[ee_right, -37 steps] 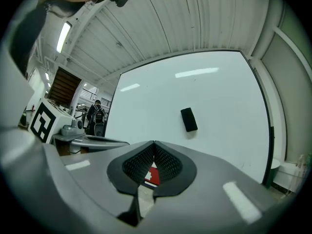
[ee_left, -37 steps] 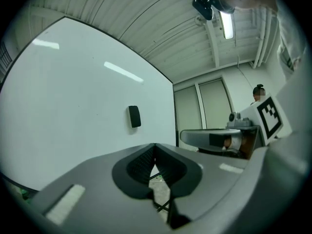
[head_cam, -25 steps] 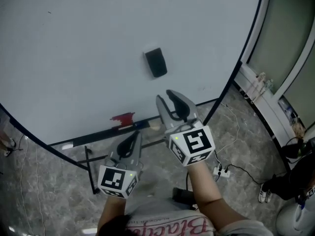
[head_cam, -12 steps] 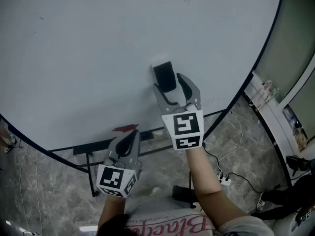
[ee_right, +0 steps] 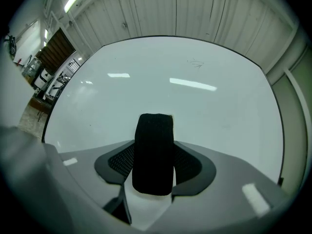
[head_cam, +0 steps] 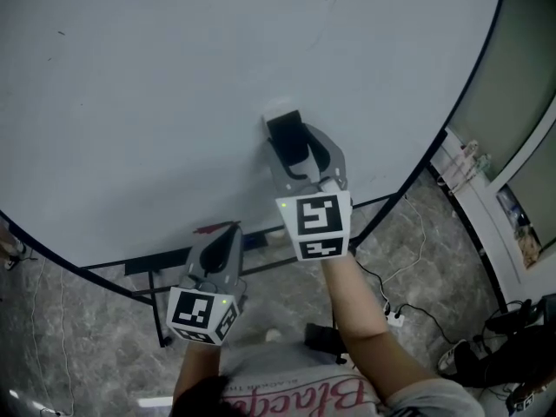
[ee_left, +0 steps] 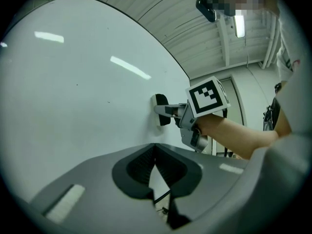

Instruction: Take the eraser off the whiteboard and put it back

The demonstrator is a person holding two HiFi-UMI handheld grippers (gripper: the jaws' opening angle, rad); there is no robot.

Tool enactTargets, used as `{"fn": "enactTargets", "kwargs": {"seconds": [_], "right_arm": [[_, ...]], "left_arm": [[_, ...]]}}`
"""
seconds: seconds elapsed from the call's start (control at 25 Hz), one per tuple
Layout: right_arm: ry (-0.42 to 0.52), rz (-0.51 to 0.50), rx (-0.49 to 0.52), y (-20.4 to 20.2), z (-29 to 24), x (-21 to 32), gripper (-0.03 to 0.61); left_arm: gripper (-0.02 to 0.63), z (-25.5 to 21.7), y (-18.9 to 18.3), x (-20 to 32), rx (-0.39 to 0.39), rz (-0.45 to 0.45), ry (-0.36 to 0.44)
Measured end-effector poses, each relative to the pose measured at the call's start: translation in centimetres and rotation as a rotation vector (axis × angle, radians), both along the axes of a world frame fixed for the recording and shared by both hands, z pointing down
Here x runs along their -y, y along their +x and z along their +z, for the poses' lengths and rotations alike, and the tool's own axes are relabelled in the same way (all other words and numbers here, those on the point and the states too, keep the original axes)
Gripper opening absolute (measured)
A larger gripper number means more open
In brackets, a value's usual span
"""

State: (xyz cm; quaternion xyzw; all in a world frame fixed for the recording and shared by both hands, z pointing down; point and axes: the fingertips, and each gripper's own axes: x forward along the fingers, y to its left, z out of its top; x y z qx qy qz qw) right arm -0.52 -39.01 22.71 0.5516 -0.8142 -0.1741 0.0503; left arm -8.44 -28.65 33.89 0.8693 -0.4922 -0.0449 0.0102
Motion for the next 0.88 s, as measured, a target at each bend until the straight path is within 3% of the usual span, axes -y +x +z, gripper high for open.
{"fn": "enactTargets", "kwargs": {"seconds": [0.36,0.88], "right_arm": [[-0.044,-0.009,0.009,0.4,1.0,-1.1,0.227],[-0.161,-0.039,0.045,2.3,6.3,-6.9,0.227]], "left_arm": [[0.0,0.2,0.4,-1.1,-0.01,0.011,-0.002],[0.0,0.1,1.4,-2.9,-0.022,0.032,0.006]]}}
